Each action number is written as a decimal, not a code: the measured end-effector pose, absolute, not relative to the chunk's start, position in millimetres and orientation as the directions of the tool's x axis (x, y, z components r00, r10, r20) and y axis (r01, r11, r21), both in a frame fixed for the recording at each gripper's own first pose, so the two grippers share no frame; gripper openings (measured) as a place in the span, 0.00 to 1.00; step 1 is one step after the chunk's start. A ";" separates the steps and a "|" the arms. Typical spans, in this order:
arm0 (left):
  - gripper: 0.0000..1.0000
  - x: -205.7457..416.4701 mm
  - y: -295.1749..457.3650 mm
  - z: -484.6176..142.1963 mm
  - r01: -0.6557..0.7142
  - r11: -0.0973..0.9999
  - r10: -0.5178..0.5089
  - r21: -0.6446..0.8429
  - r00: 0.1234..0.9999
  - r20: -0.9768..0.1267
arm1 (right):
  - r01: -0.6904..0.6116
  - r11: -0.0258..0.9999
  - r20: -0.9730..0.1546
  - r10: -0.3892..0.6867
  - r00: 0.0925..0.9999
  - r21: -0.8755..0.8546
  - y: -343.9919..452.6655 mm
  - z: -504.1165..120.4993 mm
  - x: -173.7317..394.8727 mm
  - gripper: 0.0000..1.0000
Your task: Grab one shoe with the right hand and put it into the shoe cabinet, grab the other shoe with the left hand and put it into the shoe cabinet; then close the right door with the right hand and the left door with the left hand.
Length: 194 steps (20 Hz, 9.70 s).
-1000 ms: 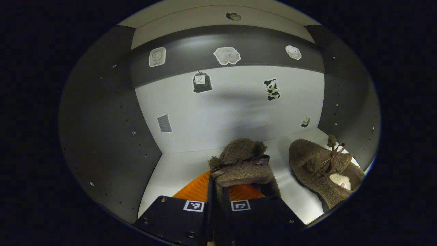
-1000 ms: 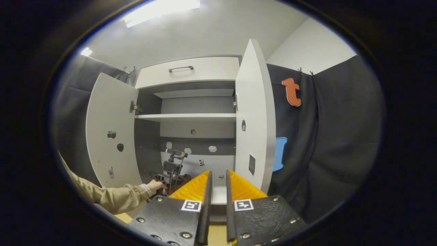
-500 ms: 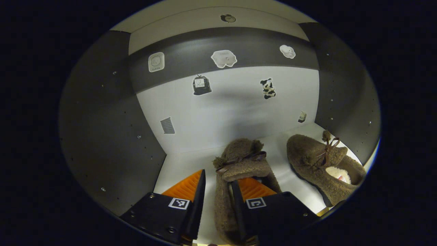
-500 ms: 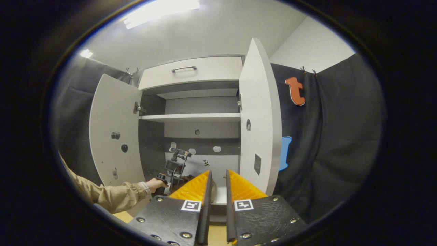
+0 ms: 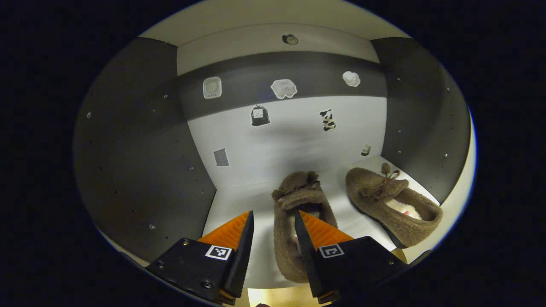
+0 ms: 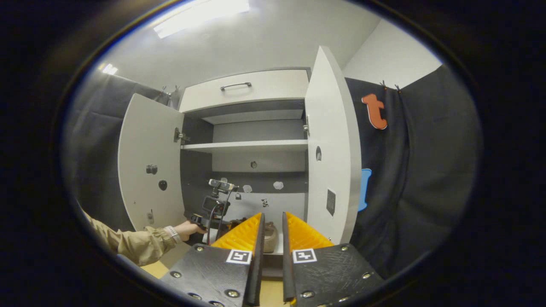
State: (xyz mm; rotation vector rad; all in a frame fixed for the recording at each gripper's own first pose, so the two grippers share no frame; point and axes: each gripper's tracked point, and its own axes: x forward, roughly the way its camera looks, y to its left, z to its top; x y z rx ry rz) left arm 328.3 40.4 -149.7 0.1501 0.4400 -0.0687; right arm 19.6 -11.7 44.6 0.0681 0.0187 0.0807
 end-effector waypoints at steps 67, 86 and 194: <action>0.98 -64.8 117.4 22.7 -0.125 0.992 0.123 -0.023 0.990 -0.070 | -0.182 0.983 -0.110 0.185 0.976 0.037 -22.1 -29.4 51.8 0.92; 0.98 -56.6 132.8 10.7 -0.126 0.991 0.122 -0.042 0.988 -0.095 | -0.237 0.971 -0.106 0.239 0.965 0.030 29.6 -28.4 68.8 0.92; 0.95 40.1 56.4 -21.8 0.080 0.992 -0.089 -0.102 0.993 -0.078 | -0.060 0.996 -0.111 0.067 0.991 0.072 -48.2 -34.0 60.5 0.92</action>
